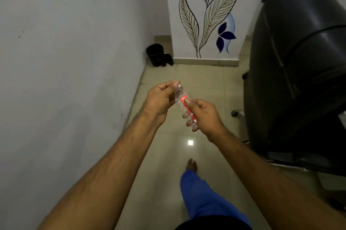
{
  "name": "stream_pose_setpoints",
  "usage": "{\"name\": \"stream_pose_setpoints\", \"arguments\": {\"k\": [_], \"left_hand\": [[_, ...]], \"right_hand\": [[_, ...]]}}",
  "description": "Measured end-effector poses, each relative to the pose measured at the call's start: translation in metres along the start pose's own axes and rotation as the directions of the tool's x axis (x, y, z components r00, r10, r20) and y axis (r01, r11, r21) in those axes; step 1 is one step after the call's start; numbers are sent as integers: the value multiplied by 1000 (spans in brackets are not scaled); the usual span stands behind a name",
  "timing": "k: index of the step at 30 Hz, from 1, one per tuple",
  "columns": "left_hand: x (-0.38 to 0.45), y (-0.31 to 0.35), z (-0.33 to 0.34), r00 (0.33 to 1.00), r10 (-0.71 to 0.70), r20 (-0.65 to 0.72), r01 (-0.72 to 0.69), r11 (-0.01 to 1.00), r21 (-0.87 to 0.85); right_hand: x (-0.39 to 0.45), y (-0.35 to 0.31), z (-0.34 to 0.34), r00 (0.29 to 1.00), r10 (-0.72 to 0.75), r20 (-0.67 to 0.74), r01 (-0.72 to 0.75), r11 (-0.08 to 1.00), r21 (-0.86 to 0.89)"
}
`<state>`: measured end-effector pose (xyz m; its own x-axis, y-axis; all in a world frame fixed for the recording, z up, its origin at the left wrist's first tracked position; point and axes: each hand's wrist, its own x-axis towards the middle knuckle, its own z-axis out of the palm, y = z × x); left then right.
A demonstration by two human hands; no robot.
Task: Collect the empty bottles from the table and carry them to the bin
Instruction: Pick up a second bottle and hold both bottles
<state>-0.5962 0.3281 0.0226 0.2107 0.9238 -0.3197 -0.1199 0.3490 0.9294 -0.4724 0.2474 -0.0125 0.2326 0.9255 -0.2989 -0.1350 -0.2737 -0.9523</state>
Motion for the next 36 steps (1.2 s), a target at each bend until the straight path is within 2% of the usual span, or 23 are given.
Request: {"name": "stream_pose_setpoints", "arguments": {"k": [6, 11, 14, 17, 21, 24, 27, 32, 34, 36], "left_hand": [[141, 53, -26, 1000, 15, 11, -14, 999, -38], [262, 104, 0, 995, -4, 102, 5, 1000, -7], [318, 119, 21, 988, -9, 157, -1, 998, 59], [386, 128, 47, 972, -22, 232, -11, 990, 143], [488, 128, 86, 970, -9, 244, -65, 954, 292], [572, 127, 126, 933, -60, 354, -92, 913, 397], [642, 135, 172, 858, -127, 498, -154, 861, 485], [733, 151, 285, 688, -283, 668, -192, 817, 544], [749, 149, 329, 625, -317, 714, -249, 786, 566], [757, 140, 385, 526, -352, 774, -320, 761, 564]], "right_hand": [[149, -33, 35, 969, 107, 223, -140, 981, 136], [266, -80, 29, 942, 159, 294, -236, 940, 248], [312, -100, 16, 966, 164, 201, -201, 963, 181], [364, -116, -3, 987, 161, 10, -161, 983, 88], [434, -130, -36, 938, 229, -260, -163, 954, 253], [499, -138, -63, 876, 216, -432, -70, 942, 329], [556, -156, -91, 772, 241, -588, 12, 919, 394], [616, -191, -146, 529, 334, -780, 174, 857, 485], [625, -197, -169, 429, 355, -830, 211, 855, 475], [633, -197, -203, 297, 384, -874, 278, 841, 464]]}}
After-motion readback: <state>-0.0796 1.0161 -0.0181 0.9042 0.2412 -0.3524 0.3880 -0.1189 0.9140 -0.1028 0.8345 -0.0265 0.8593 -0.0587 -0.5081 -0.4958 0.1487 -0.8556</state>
